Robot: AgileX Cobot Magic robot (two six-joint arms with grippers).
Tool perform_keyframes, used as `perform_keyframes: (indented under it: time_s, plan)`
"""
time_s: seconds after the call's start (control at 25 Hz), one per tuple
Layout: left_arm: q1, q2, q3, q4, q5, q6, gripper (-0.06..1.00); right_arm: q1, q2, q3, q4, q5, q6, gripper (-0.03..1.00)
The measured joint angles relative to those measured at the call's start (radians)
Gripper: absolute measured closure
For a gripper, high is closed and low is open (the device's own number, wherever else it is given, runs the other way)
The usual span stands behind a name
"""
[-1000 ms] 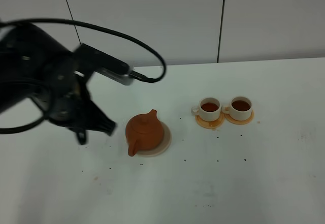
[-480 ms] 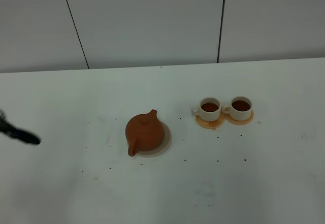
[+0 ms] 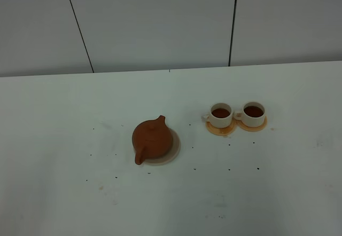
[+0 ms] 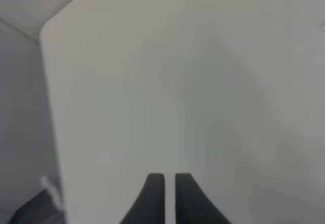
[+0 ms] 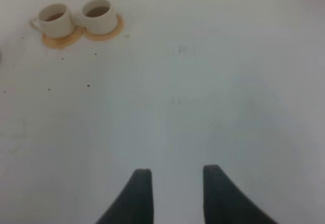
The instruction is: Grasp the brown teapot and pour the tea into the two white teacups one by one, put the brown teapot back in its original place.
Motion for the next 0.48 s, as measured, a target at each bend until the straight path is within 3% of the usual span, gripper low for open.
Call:
perform_keyframes:
  time_s: [0.2,0.32,0.48]
  plan:
    - [0.000,-0.139,0.005,-0.163,0.000,0.003,0.84,0.000,0.000,0.000,0.000,0.000,0.000,0.73]
    - [0.000,-0.173,0.005,-0.307,0.001,0.004,0.84,0.000,0.000,0.000,0.000,0.000,0.000,0.73]
    - [0.000,-0.175,0.016,-0.394,0.001,0.004,0.84,0.000,0.000,0.000,0.000,0.000,0.000,0.73]
